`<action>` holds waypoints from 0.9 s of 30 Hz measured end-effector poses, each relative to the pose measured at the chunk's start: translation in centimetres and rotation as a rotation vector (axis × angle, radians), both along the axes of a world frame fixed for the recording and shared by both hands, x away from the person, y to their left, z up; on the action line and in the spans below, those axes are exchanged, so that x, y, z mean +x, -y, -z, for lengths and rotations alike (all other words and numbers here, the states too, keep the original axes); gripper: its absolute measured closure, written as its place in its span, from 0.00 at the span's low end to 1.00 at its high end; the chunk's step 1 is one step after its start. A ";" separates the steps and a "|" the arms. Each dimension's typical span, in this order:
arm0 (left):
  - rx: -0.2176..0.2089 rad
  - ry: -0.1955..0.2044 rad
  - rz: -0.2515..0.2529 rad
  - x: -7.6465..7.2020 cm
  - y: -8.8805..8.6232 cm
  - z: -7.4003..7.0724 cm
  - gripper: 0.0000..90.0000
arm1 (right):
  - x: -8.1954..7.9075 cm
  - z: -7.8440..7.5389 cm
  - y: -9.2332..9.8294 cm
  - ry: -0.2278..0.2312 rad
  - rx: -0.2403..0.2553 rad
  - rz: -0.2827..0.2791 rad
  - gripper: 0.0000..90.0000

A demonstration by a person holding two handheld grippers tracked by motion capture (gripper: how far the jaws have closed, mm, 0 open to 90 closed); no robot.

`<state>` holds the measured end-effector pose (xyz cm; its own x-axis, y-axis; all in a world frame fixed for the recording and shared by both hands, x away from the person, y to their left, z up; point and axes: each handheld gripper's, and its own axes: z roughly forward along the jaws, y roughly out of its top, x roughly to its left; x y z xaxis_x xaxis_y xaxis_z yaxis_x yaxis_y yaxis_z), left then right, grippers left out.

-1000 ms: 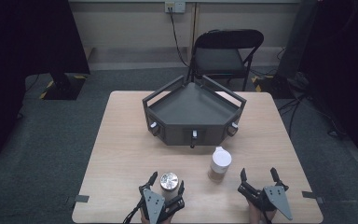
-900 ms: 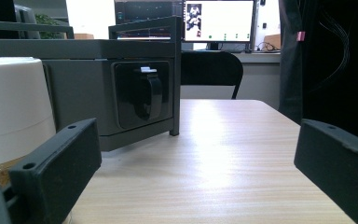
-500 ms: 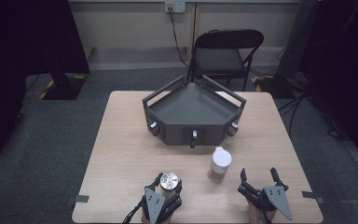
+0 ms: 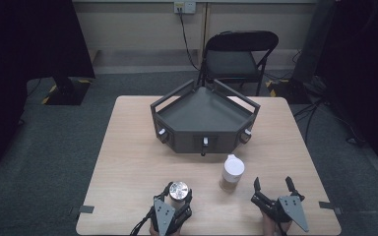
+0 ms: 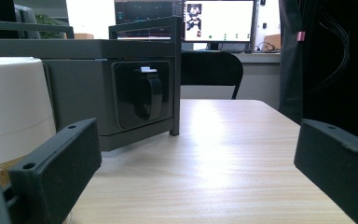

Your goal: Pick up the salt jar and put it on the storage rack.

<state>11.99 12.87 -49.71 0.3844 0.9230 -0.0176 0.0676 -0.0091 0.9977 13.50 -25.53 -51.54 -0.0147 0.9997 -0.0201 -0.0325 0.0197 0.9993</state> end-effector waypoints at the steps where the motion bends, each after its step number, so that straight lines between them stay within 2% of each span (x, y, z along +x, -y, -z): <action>1: 0.004 -0.001 0.001 0.0 0.0 -0.1 0.39 | 0.0 0.0 0.0 0.000 0.000 0.000 0.00; 6: -0.005 0.023 0.012 0.0 -0.3 -0.5 0.39 | 0.0 0.0 0.0 0.000 0.000 0.001 0.00; 14: -0.021 0.037 0.046 0.3 -1.6 -1.1 0.38 | 0.0 0.0 0.0 0.000 0.001 0.000 0.00; 23: -0.019 0.053 0.074 0.8 -2.6 -1.9 0.39 | 0.0 0.0 0.0 0.000 0.001 0.000 0.00; 27: -0.024 0.066 0.106 1.3 -3.3 -2.2 0.39 | 0.0 0.0 0.0 0.000 0.001 0.000 0.00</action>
<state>13.26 16.15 -47.54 0.4807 0.8768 -0.0102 0.0014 0.0108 0.9999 13.50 -25.53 -51.54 -0.0145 0.9997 -0.0193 -0.0325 0.0188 0.9993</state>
